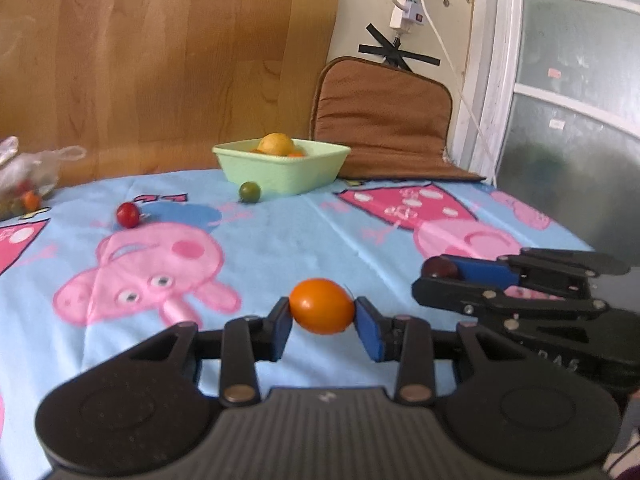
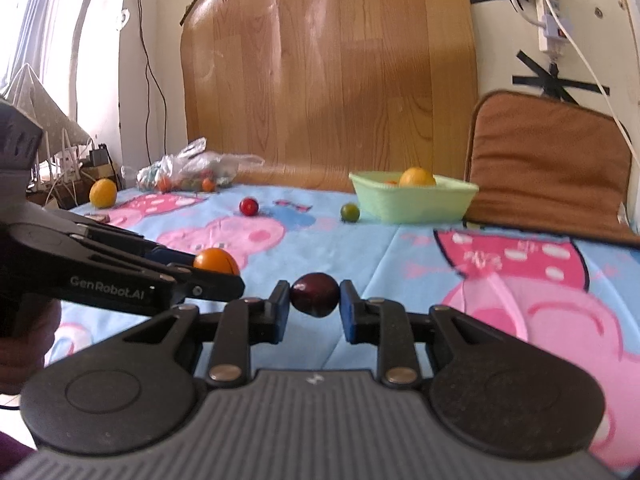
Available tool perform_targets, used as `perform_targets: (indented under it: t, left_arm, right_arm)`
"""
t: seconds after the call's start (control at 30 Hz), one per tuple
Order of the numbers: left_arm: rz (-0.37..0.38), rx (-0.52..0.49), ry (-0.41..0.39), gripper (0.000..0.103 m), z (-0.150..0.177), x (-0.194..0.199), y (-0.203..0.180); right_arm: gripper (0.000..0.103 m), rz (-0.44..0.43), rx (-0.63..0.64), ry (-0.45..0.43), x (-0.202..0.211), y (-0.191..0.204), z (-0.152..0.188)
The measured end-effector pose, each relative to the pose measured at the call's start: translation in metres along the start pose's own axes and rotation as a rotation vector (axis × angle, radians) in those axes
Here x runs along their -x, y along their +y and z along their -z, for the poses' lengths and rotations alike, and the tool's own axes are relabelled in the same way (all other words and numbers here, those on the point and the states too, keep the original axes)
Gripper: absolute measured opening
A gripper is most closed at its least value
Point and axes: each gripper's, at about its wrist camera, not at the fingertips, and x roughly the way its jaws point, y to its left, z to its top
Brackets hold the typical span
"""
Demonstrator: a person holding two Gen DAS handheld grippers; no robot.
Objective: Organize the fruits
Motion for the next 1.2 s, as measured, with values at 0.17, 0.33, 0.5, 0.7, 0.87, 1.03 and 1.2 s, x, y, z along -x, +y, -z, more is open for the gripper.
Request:
perform_targets:
  t: [0.17,0.33,0.5,0.7,0.87,1.03,1.2]
  left_arm:
    - [0.049,0.025,0.016,0.034,-0.046,-0.023,0.012]
    - [0.038,0.042,-0.004,0.034,-0.099,-0.065,0.028]
    - [0.044,0.085,0.003,0.034,-0.148,-0.127,0.046]
    - [0.022,0.125,0.063,0.034,-0.172,-0.196,0.059]
    - [-0.013,0.151,0.122,0.035,-0.171,-0.236,0.07]
    - [0.009,0.17,0.11,0.042,-0.173,-0.222,0.078]
    - [-0.001,0.218,-0.038,0.042,-0.169,-0.134,0.114]
  right_arm:
    - [0.029,-0.02,0.037,-0.025,-0.024,-0.02,-0.03]
    - [0.029,-0.007,0.058,-0.039,-0.067,-0.053,-0.064]
    - [0.029,0.011,-0.031,-0.006,-0.131,-0.103,-0.095]
    - [0.029,0.082,-0.048,0.046,-0.199,-0.141,-0.104]
    - [0.03,0.087,-0.054,0.102,-0.231,-0.157,-0.098]
    - [0.046,0.109,-0.097,0.082,-0.228,-0.161,-0.095]
    - [0.045,0.065,-0.08,-0.025,-0.172,-0.142,-0.101]
